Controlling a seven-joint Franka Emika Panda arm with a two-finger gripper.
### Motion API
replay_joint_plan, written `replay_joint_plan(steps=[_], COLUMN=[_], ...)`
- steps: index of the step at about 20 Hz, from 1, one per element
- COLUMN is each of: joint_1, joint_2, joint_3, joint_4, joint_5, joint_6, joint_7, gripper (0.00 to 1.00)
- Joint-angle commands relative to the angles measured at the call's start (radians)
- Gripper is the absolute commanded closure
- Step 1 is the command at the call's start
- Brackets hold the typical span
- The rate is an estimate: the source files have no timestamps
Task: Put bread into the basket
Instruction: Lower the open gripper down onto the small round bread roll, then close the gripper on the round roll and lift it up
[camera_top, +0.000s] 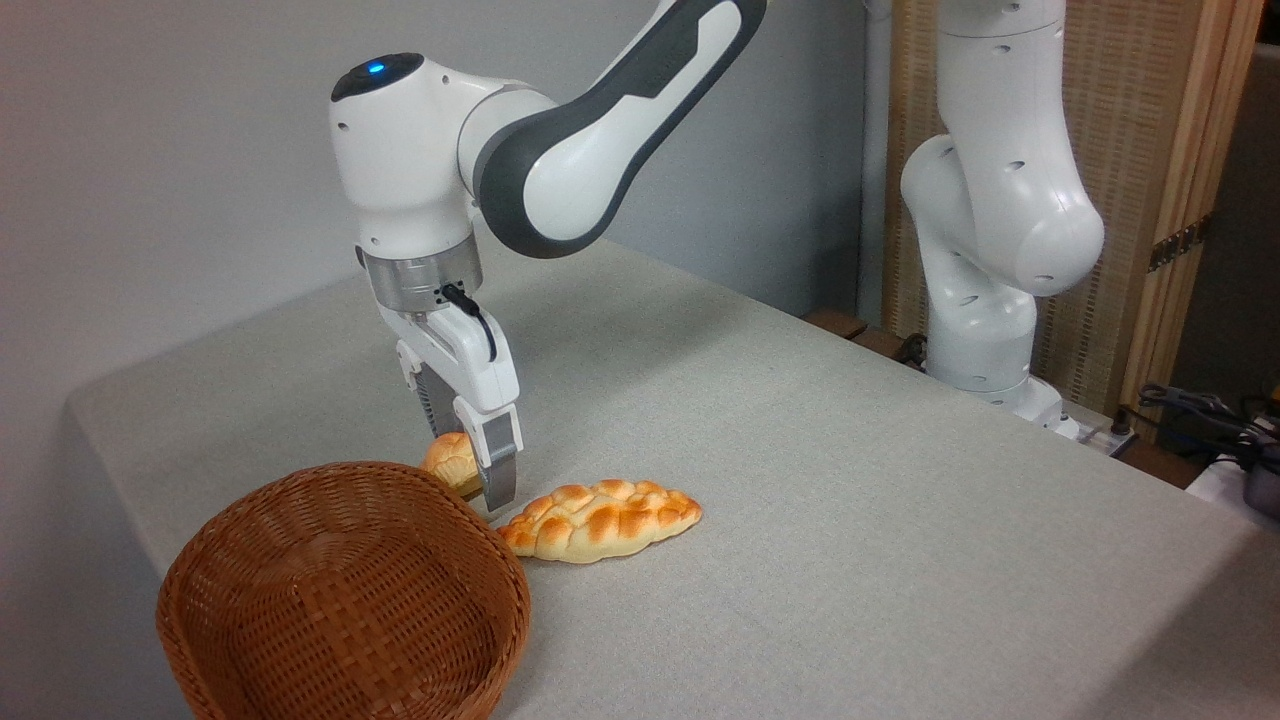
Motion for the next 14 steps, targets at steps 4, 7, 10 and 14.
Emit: replay_joint_plan(steps=[4, 7, 10, 14], joint_1=[-0.008, -0.008, -0.008, -0.008], joint_2=[0.003, 0.002, 0.000, -0.004], joint_3=[0.008, 0.008, 0.007, 0.005], joint_4=[0.000, 0.002, 0.002, 0.004], joint_5=[-0.010, -0.010, -0.010, -0.012], joint_6=[0.002, 0.002, 0.001, -0.002], joint_7=[0.001, 0.001, 0.001, 0.001], gripper=[0.66, 0.67, 0.67, 0.66])
